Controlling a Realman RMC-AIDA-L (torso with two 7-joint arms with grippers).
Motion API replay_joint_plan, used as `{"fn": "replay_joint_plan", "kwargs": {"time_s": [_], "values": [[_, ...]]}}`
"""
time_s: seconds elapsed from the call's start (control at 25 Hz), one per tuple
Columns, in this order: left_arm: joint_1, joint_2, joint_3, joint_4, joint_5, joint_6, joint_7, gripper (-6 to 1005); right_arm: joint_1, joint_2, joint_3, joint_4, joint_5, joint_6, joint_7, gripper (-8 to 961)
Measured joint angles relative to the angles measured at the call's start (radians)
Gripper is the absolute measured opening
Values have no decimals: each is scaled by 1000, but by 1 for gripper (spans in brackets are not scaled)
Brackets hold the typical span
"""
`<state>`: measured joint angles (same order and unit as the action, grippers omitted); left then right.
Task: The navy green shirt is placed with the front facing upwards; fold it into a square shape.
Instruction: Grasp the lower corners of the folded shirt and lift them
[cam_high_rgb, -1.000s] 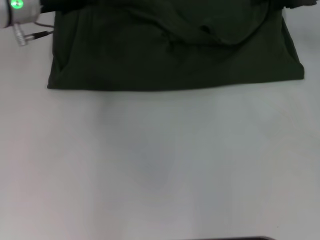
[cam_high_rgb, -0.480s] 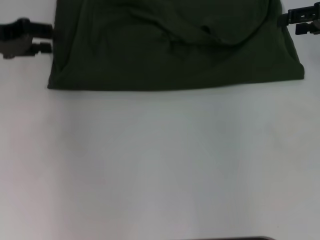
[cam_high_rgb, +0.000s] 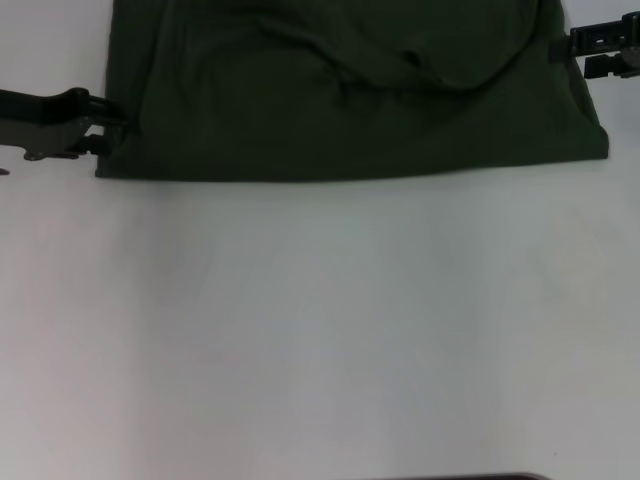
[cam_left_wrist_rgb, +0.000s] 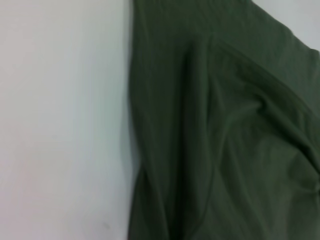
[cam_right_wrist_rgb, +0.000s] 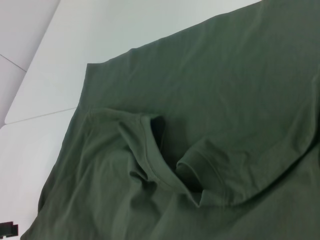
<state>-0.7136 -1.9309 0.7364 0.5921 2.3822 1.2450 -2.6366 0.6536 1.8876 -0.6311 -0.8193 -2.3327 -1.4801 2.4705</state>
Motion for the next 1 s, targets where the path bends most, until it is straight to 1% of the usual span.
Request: {"fn": "replay_joint_plan", "kwargs": {"time_s": [0.16,0.32,0.52,0.72,0.84,1.0], "values": [[-5,-7,9,-4,25,-50,3,551,-2,2,0,0,0,1,0,835],[-5,-8,21,-4,26,-89,20,551,-3,2,5,1,0,1,1,835],[-8,-4,31,-10,27,-92,37,550,-4,4,8,2,2,5,1,835],[-15,-2,47,-40,27,-92,44,550,-5,4,8,2,3,7,-1,835],[-20,-8,60,-56,28,-106,56,549,-5,3,8,2,3,7,-2,835],[-20,-9,63,-60,28,-128,57,549,-6,3,9,2,4,8,-2,835]]}}
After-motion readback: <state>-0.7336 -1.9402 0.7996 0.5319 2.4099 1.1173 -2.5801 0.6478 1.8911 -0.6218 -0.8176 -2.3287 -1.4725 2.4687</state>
